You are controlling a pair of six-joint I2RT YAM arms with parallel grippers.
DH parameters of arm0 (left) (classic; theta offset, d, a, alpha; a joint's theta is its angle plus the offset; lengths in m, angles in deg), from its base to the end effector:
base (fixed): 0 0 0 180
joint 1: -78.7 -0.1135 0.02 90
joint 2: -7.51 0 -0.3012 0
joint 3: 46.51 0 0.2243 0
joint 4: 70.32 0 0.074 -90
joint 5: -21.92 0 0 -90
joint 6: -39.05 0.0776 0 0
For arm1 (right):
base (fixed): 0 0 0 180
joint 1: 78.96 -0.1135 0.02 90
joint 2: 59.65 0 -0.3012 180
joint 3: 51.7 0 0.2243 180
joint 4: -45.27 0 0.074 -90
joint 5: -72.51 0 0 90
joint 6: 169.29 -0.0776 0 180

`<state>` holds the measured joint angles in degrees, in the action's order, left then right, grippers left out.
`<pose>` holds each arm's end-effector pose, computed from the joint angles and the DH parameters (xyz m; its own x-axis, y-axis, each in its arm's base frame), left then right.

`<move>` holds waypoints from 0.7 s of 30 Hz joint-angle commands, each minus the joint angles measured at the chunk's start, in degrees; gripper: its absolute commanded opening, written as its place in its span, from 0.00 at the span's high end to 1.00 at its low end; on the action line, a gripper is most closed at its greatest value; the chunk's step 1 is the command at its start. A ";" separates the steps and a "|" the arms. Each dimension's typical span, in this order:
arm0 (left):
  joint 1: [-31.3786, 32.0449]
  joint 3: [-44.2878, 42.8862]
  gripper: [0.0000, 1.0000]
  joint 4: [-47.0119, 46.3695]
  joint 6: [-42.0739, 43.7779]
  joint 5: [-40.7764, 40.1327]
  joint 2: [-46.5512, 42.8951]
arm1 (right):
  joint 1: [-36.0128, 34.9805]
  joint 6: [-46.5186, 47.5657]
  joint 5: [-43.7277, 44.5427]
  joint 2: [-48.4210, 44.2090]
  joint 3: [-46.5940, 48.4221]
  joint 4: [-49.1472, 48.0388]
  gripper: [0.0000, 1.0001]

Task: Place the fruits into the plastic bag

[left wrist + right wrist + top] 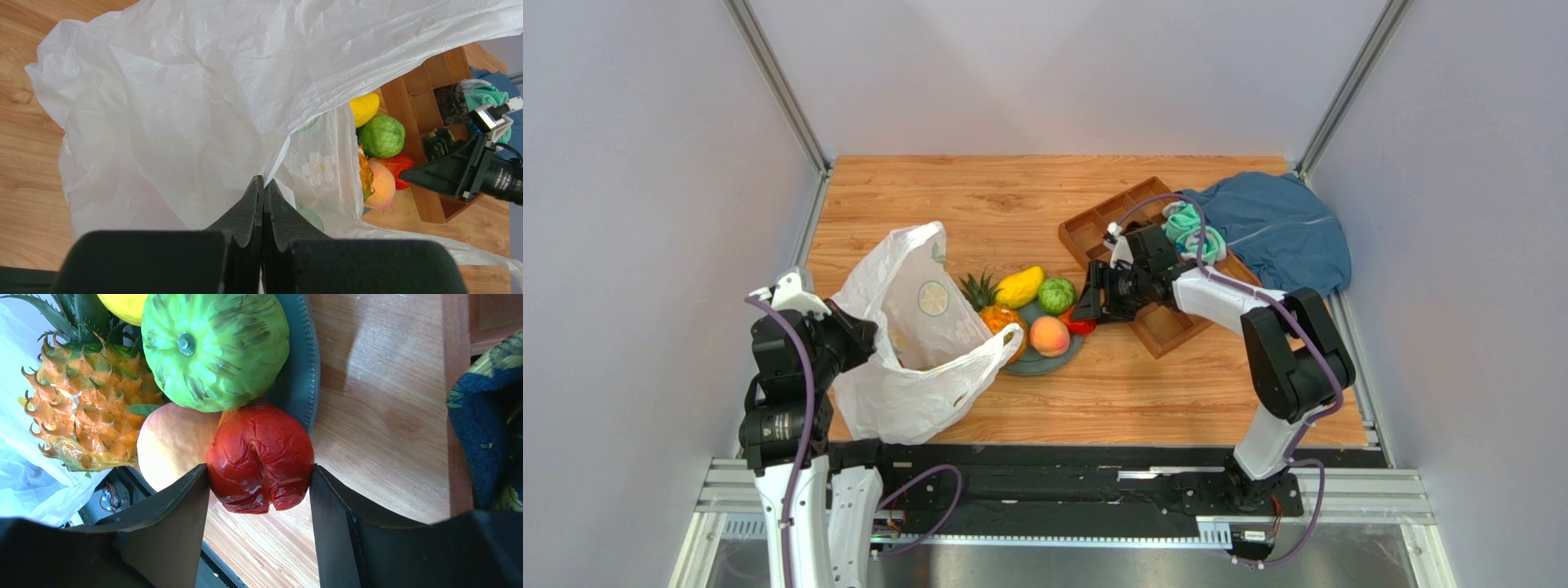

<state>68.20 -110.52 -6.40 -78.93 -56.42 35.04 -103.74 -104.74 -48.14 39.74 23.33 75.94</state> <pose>0.0681 -0.0033 0.3170 -0.3991 -0.5413 -0.7401 -0.2144 0.8399 -0.4986 0.3050 0.1844 0.2028 -0.9408 -0.0271 -0.3380 -0.2454 0.7423 0.6235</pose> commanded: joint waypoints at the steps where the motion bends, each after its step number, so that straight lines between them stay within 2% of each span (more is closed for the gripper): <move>1: 0.13 -2.22 1.00 -1.29 -0.05 -0.15 -0.37 | 0.52 0.93 0.33 -1.39 -0.36 -0.84 0.55; 8: 0.13 -2.14 1.00 -1.47 -0.14 0.03 -0.28 | 0.43 2.68 2.70 -4.65 0.26 3.12 0.60; 16: 0.04 -2.92 1.00 -1.03 0.13 0.20 -0.37 | 0.52 4.44 7.54 -10.00 0.88 9.80 0.62; 21: 0.13 -3.89 1.00 -0.33 0.83 -0.15 -0.19 | 0.43 5.15 12.53 -12.21 4.38 15.94 0.63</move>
<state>68.17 -111.63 -6.18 -78.89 -56.42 35.04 -103.52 -101.40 -40.69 30.56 23.55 86.85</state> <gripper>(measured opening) 0.007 0.585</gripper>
